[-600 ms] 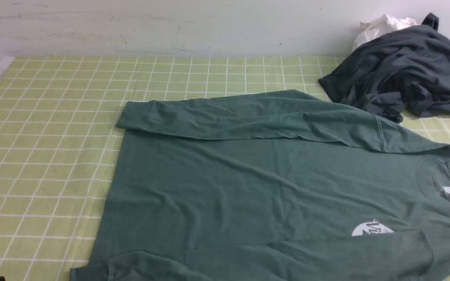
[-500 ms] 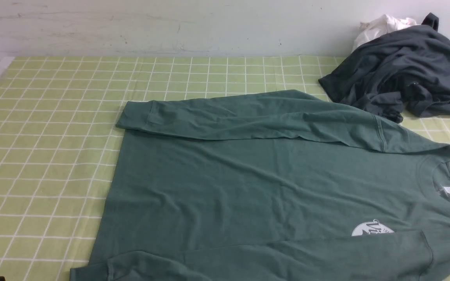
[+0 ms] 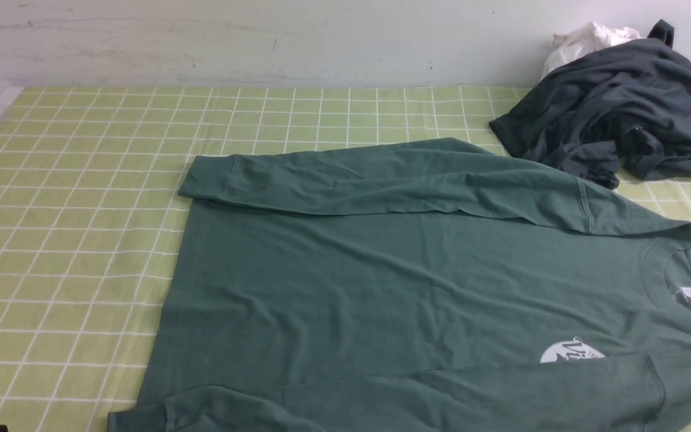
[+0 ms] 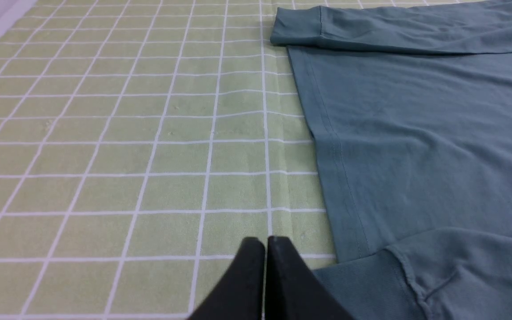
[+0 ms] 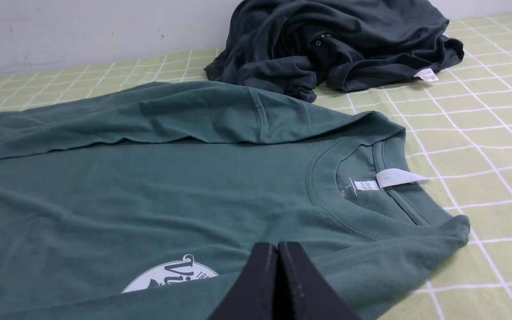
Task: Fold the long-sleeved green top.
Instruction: Use the left arm to clamp the cuff closest to it
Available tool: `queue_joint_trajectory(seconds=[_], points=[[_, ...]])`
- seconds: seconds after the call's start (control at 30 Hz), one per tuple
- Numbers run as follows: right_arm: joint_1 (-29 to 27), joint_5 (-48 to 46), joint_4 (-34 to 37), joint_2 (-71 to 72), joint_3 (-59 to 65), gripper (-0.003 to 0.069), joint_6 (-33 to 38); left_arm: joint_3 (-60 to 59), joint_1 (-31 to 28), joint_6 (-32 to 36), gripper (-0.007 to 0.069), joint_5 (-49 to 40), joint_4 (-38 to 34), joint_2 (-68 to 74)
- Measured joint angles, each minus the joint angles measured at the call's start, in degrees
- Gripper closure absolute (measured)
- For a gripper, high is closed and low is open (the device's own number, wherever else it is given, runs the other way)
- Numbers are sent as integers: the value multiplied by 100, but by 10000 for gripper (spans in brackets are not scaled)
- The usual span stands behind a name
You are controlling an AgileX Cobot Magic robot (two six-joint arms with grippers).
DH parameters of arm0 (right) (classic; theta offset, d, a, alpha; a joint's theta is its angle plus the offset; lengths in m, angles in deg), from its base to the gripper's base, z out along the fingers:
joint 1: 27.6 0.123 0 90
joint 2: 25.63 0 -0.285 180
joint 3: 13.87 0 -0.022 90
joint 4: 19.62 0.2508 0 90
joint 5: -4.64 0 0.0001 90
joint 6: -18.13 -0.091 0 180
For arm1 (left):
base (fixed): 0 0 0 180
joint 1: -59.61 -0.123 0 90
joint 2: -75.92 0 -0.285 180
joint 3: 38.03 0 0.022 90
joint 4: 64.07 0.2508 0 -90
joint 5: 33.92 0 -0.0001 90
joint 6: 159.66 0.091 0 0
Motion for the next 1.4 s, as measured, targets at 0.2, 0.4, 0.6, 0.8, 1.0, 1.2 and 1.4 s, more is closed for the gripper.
queue_joint_trajectory(seconds=[0.2, 0.4, 0.6, 0.8, 1.0, 1.2, 1.4], points=[[0, 0, 0, 0, 0, 673, 0, 0, 0, 0, 629, 0, 0, 0], [0, 0, 0, 0, 0, 673, 0, 0, 0, 18, 629, 0, 43, 0], [0, 0, 0, 0, 0, 673, 0, 0, 0, 24, 629, 21, 85, 0], [0, 353, 33, 0, 25, 673, -5, -5, 0, 34, 629, 904, 104, 0], [0, 2341, 40, 0, 30, 673, -17, -5, 0, 34, 629, 2950, 104, 0], [0, 4741, 45, 0, 30, 673, -567, -5, 0, -340, 629, 4689, 104, 0], [0, 5544, -376, 0, -236, 673, -1020, 657, 0, -1555, 629, 5321, 442, 182]])
